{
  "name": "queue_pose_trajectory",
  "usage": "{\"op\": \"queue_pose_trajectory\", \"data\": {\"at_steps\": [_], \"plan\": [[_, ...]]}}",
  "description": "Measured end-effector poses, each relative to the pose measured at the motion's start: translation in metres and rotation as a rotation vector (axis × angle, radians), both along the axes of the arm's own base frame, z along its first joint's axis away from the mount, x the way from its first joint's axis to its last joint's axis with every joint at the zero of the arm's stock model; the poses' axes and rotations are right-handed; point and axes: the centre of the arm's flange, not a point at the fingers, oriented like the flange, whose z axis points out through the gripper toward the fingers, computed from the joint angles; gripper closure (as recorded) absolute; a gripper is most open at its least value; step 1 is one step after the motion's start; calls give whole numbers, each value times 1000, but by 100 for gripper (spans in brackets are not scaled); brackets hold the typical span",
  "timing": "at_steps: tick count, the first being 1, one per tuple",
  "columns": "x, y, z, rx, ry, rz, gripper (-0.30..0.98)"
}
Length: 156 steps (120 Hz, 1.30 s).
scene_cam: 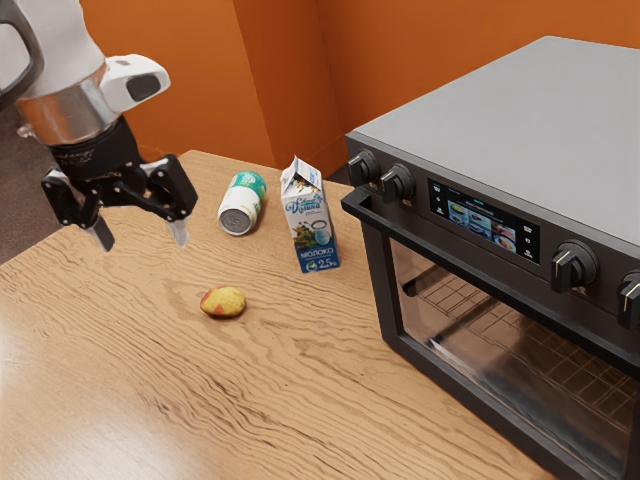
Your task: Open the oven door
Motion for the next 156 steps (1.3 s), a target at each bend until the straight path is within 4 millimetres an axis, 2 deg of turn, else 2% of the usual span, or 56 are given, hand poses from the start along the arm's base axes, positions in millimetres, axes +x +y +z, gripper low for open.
{"op": "queue_pose_trajectory", "data": {"at_steps": [6, 9, 12, 18, 23, 26, 35, 50, 58, 66, 85, 92, 109, 156], "plan": [[-16, -16, 4, 5, -20, 2, 0], [-32, -21, 8, 8, -40, 11, 0], [-59, -23, 9, 17, -66, 28, 0], [-106, -14, -4, 38, -109, 98, 0], [-117, -8, -19, 39, -147, 143, 0], [-117, -12, -25, 19, -174, 149, 0], [-110, -50, -25, -46, -276, 101, 0], [-88, -67, -21, -156, -370, 121, 0], [-72, -85, -26, -202, -397, 169, 0], [-58, -114, -31, -249, -420, 192, 0], [-70, -163, -20, -369, -485, 236, 0], [-75, -176, -17, -407, -491, 253, 0], [-81, -194, -18, -476, -485, 313, 0], [-81, -212, -27, -568, -476, 475, 0]]}}
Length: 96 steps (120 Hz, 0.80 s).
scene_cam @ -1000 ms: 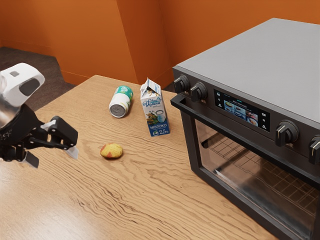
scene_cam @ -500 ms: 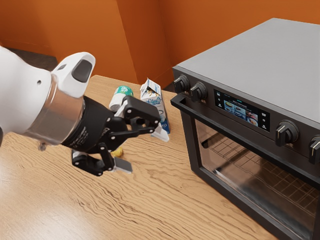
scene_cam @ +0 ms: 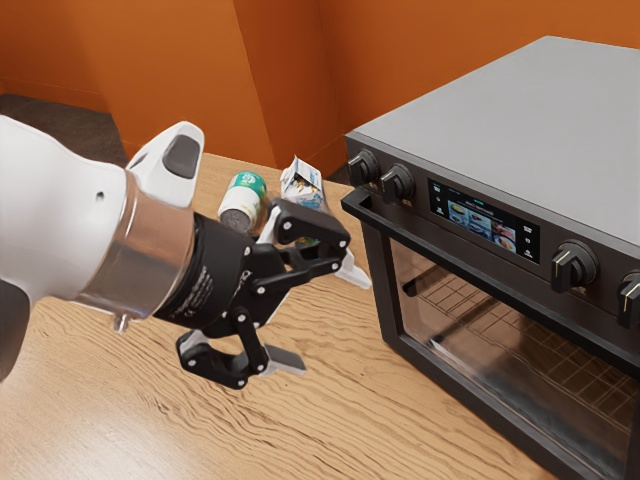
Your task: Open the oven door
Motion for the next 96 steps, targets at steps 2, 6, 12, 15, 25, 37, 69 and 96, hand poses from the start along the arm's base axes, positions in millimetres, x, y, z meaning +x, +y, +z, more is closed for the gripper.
{"op": "queue_pose_trajectory", "data": {"at_steps": [2, 6, 12, 15, 25, 37, 69, 96], "plan": [[0, 0, 0, -4, 1, 3, 0], [0, -1, -1, -11, 2, 11, 0], [2, -4, -3, -18, 9, 21, 0], [4, -8, -6, -19, 15, 21, 0], [9, -19, -13, -12, 16, 23, 0], [14, -25, -17, -14, 3, 34, 0], [41, -30, -35, -31, 3, 86, 0], [70, -32, -34, -49, -12, 122, 0]]}}
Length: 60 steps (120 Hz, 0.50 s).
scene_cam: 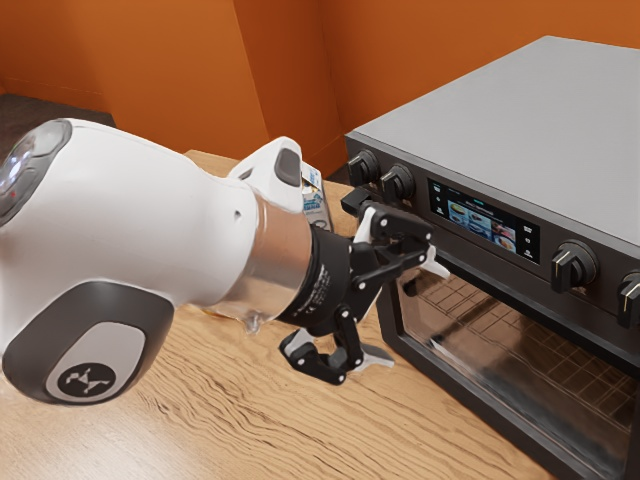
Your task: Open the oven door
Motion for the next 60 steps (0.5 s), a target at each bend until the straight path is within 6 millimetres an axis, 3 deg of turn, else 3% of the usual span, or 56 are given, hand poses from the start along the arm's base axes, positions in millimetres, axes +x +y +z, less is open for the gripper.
{"op": "queue_pose_trajectory", "data": {"at_steps": [25, 60], "plan": [[37, 18, -4, -39, 18, 55, 0], [57, 20, -18, -45, 47, 50, 0]]}}
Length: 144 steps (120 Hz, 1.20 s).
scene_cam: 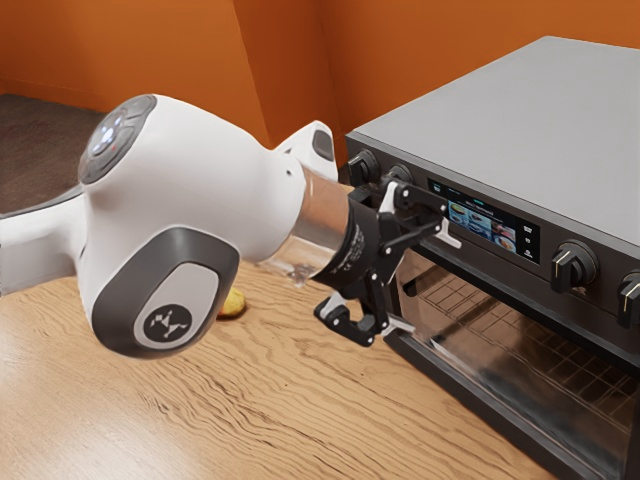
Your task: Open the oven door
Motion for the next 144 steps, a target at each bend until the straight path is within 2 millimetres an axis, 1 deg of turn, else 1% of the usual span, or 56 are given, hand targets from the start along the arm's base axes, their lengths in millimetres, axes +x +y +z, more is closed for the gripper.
{"op": "queue_pose_trajectory", "data": {"at_steps": [9, 24, 32, 45, 59, 70, 74, 82, 90, 98, 107, 112, 114, 116, 118, 120, 123, 124, 126, 128, 129, 132, 134, 138, 144], "plan": [[5, 1, 5, -1, -10, -2, 0], [12, 4, 5, -22, -1, -5, 0], [16, 4, -3, -24, 15, -7, 0], [22, 14, -18, -31, 49, 8, 0], [27, 15, -29, -33, 71, 6, 0], [27, 18, -35, -33, 82, 5, 0], [25, 22, -37, -33, 86, 7, 0], [5, 34, -41, -37, 93, 7, 0], [-24, 54, -45, -44, 96, 17, 0], [-66, 75, -51, -33, 80, 36, 0], [-124, 106, -50, -7, 12, 103, 0], [-142, 120, -45, 5, -19, 146, 0], [-145, 125, -37, 10, -32, 160, 0], [-140, 133, -15, 15, -48, 182, 0], [-133, 142, 12, 22, -61, 204, 1], [-123, 152, 43, 35, -71, 225, 1], [-101, 167, 89, 64, -72, 248, 1], [-94, 173, 101, 73, -67, 253, 1], [-80, 184, 116, 90, -46, 263, 1], [-65, 194, 121, 106, -11, 268, 0], [-57, 199, 120, 113, 12, 269, 1], [-37, 210, 111, 132, 86, 265, 0], [-27, 215, 102, 144, 132, 258, 0], [-17, 218, 83, 167, 218, 234, 0], [-13, 221, 61, 195, 319, 198, 0]]}}
